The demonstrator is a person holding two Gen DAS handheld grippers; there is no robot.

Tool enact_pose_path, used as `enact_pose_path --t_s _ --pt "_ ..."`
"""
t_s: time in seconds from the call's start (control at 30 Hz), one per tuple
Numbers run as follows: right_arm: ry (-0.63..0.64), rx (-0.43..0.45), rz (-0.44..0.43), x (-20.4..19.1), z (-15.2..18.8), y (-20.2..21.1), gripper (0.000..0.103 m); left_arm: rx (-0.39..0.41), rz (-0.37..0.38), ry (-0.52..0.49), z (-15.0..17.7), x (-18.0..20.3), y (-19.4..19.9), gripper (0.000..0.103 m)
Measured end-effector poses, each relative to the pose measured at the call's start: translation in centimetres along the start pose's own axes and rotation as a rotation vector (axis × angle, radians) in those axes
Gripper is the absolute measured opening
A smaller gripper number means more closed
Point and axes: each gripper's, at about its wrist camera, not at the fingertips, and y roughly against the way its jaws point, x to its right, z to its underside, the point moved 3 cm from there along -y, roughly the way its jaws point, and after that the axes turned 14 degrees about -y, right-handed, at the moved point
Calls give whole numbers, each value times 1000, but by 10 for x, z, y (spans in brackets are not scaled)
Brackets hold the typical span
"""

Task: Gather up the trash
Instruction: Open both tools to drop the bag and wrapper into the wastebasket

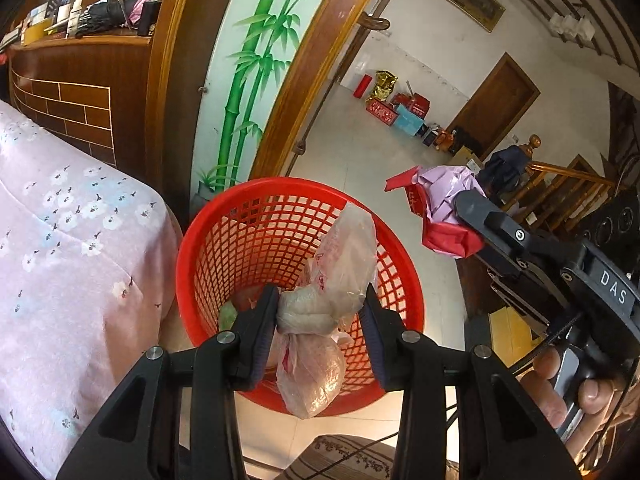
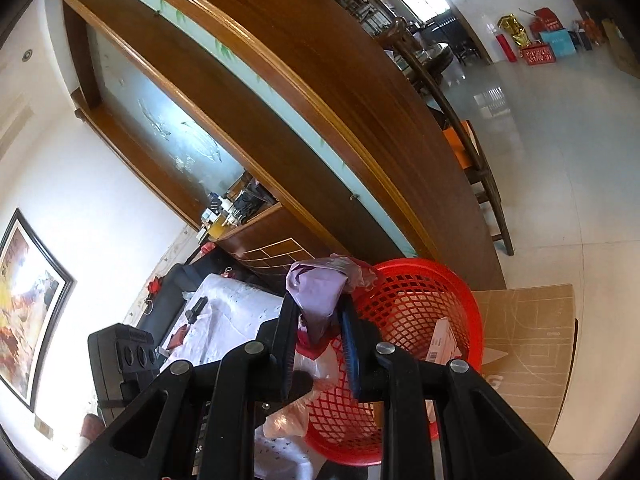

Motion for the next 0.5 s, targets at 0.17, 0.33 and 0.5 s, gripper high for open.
enact_pose_path --t_s 0.17,0.33,0.5 --pt "-19 -15 3 3 0 -7 24 -12 2 10 2 -4 -3 41" --pt "-36 -31 2 6 -1 -14 34 -19 11 32 1 -10 -6 55" --pt "-40 -11 -10 0 -4 -9 53 32 -11 0 0 -7 11 83"
